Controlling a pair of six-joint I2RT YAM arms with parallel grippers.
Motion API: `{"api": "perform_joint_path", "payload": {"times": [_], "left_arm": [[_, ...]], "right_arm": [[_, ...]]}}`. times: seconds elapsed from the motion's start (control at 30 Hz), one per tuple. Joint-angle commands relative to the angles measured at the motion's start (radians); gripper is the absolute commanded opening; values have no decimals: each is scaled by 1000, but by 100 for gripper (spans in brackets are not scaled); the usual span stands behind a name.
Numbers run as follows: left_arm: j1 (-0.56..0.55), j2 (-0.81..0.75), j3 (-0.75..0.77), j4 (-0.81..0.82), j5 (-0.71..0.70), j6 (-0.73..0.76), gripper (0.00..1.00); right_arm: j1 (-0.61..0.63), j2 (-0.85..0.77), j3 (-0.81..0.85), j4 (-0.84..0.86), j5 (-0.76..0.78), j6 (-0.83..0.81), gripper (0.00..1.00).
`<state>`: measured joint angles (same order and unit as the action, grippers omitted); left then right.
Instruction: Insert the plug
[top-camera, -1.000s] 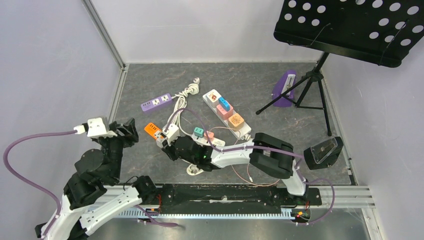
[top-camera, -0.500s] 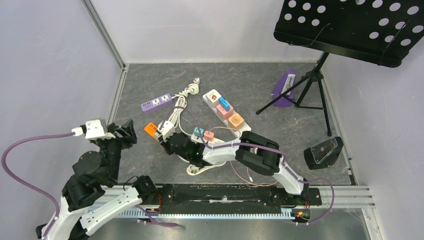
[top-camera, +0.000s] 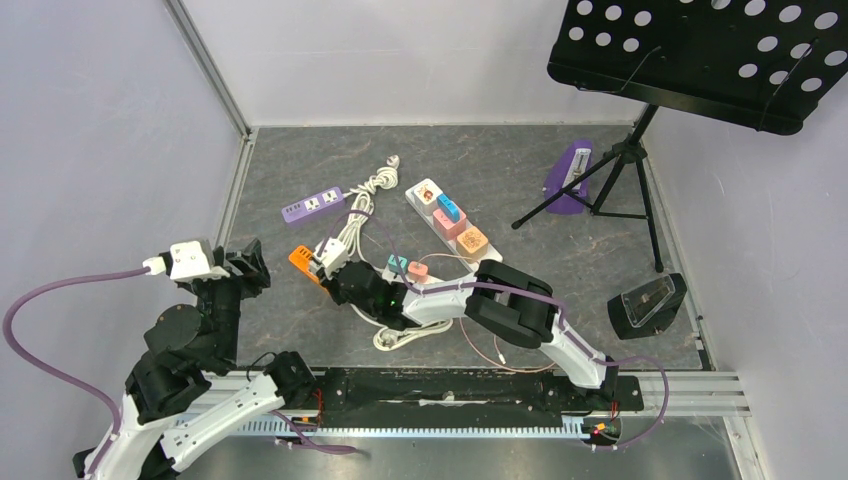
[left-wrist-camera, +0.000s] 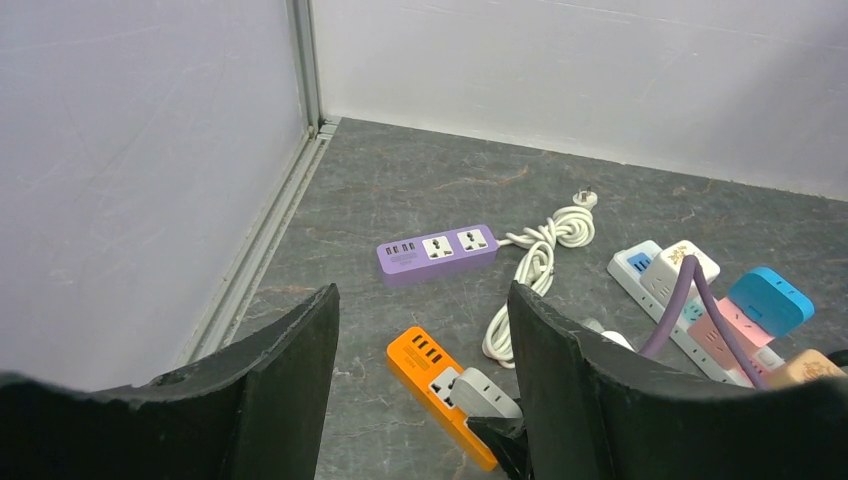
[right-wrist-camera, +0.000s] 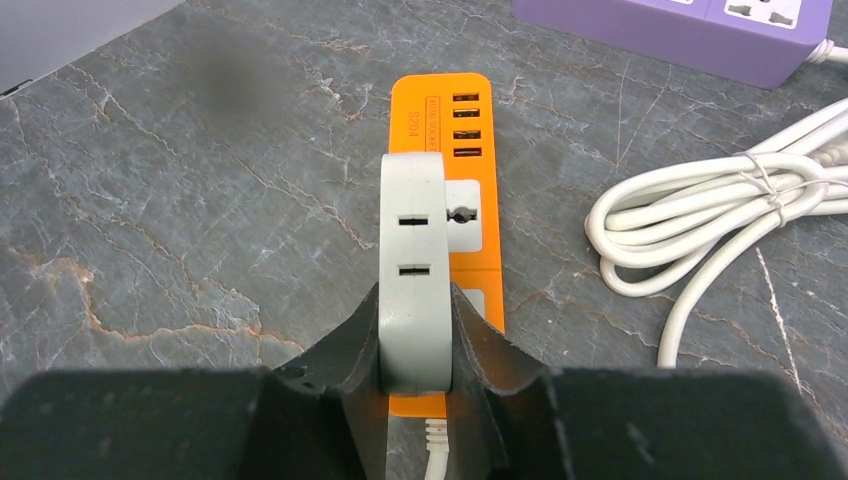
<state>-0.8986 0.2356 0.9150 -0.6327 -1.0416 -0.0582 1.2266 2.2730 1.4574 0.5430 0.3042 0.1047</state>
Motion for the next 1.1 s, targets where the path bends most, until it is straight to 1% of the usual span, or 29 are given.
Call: {"api": "perform_joint_path", "payload": {"times": [0.0,0.17,0.37,0.67,1.0,1.07], "left_arm": [[0,-3,0,39,-14,28,68],[-1,-7,-2,39,-15,26,68],[-1,-4,-4,40,-14,24,68],[-1,-4,-7,39,-11,24,68],[-1,-4,-7,41,-14,32,69],[-2,-5,-7,41,-16,31,69]], "right_arm": [[4,-21,-21,13,14,16,0],[4,-48,-63,21,34,26,0],[5,-58,-75,7,25,41,0],[6,-10,-31,-15,-12,59,0],[10,2,-30,-26,-55,102,0],[17,7,-9,-65,-23,106,0]]}}
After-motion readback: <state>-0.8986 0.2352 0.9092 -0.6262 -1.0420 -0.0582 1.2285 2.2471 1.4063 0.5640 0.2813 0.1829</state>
